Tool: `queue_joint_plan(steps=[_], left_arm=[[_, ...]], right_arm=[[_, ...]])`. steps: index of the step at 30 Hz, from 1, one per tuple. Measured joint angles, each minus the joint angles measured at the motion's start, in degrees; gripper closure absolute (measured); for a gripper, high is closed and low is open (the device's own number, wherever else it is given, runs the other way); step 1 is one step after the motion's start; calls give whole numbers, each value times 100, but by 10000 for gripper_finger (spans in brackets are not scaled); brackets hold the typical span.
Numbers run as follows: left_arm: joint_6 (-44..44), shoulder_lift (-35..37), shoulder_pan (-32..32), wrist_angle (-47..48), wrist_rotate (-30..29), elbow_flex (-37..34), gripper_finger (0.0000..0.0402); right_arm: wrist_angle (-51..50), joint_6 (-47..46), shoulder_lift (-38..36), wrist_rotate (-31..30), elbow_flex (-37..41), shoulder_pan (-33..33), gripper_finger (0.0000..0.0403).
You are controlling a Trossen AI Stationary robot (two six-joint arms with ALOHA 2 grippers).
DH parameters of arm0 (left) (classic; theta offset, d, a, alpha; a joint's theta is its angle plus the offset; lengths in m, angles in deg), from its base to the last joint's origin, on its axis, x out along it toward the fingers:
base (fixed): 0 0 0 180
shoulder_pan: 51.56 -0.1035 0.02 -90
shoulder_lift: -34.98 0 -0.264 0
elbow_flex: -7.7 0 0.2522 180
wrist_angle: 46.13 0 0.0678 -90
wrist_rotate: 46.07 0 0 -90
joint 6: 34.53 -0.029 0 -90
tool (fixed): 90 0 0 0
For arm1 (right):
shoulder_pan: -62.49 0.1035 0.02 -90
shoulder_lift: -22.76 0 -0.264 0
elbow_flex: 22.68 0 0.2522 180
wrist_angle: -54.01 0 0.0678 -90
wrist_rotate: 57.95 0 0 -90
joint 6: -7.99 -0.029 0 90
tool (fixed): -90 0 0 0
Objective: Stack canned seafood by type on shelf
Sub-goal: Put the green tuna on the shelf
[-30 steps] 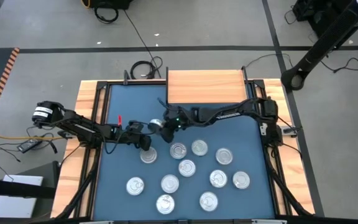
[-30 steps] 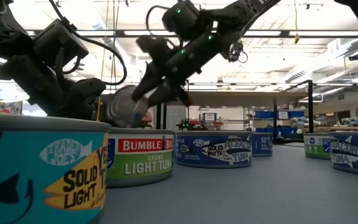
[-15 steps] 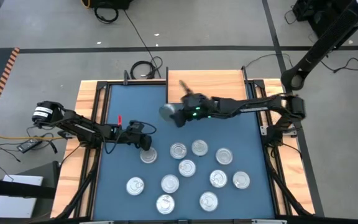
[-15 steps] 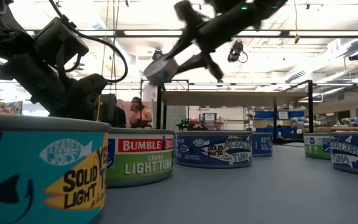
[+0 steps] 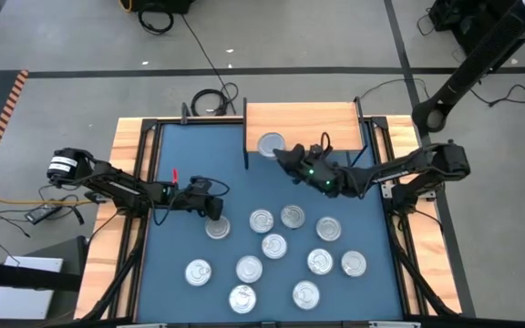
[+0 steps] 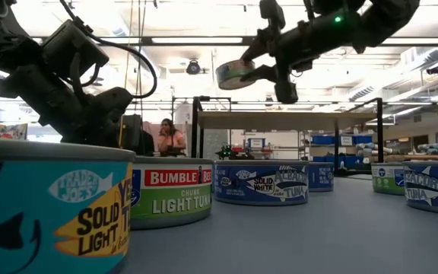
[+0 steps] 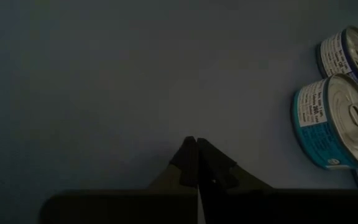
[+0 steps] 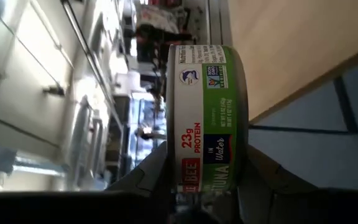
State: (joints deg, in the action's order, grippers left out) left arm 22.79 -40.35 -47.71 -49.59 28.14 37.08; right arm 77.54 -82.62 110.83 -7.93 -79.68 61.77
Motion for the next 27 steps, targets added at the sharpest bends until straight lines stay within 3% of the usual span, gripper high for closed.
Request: queue_joint_plan(steps=[16, 27], left_arm=[[0, 0, 0, -69, 136, 0, 401], [0, 2, 0, -123, 99, 1, 401]], right_arm=[[329, -246, 778, -527, -389, -214, 269], [432, 173, 846, -243, -390, -520, 269]])
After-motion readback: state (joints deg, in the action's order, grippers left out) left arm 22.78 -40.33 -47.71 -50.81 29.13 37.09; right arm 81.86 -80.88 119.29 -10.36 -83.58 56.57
